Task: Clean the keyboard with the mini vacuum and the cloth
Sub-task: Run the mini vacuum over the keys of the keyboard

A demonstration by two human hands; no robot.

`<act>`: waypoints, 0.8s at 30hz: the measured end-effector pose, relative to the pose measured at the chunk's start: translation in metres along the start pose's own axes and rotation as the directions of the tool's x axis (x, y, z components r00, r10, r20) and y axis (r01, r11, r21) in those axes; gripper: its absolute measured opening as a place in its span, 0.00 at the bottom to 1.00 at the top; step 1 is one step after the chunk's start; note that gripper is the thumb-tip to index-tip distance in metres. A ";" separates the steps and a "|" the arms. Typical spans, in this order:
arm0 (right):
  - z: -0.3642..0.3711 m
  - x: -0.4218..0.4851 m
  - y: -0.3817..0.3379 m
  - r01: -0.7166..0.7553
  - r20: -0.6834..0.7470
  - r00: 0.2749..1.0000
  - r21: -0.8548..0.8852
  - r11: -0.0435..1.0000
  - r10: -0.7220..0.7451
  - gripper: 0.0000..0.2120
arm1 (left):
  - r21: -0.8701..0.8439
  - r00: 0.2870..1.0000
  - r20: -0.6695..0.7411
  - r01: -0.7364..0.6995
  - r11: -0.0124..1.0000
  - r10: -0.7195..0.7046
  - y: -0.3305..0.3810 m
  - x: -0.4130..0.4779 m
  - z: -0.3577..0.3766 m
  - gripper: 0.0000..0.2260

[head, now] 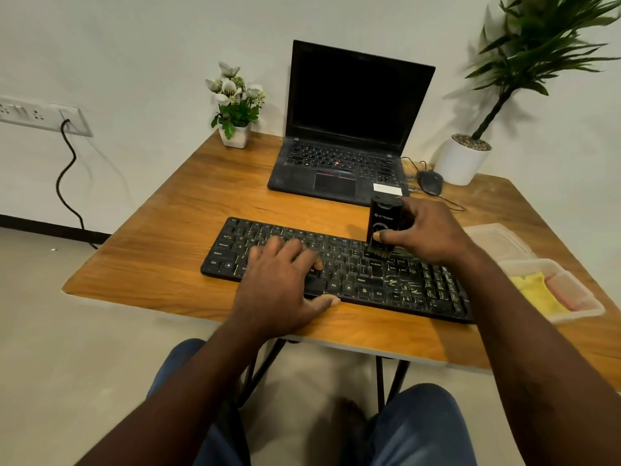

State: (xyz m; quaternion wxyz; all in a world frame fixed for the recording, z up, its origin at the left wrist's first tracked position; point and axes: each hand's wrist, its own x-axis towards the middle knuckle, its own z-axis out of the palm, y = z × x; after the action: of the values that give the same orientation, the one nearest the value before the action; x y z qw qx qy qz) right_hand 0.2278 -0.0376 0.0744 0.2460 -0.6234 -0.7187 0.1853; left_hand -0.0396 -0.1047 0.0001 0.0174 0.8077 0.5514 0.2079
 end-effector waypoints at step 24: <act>0.045 -0.003 -0.064 0.137 0.081 0.987 0.012 0.991 -0.137 0.27 | 0.030 1.000 -0.022 -0.007 1.000 0.008 -0.003 -0.001 0.002 0.31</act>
State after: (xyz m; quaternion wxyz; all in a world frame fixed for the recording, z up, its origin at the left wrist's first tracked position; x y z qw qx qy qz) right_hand 0.1502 -0.0491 0.0744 0.2305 -0.5635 -0.7688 0.1956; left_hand -0.0415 -0.1040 -0.0032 -0.0016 0.8075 0.5517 0.2086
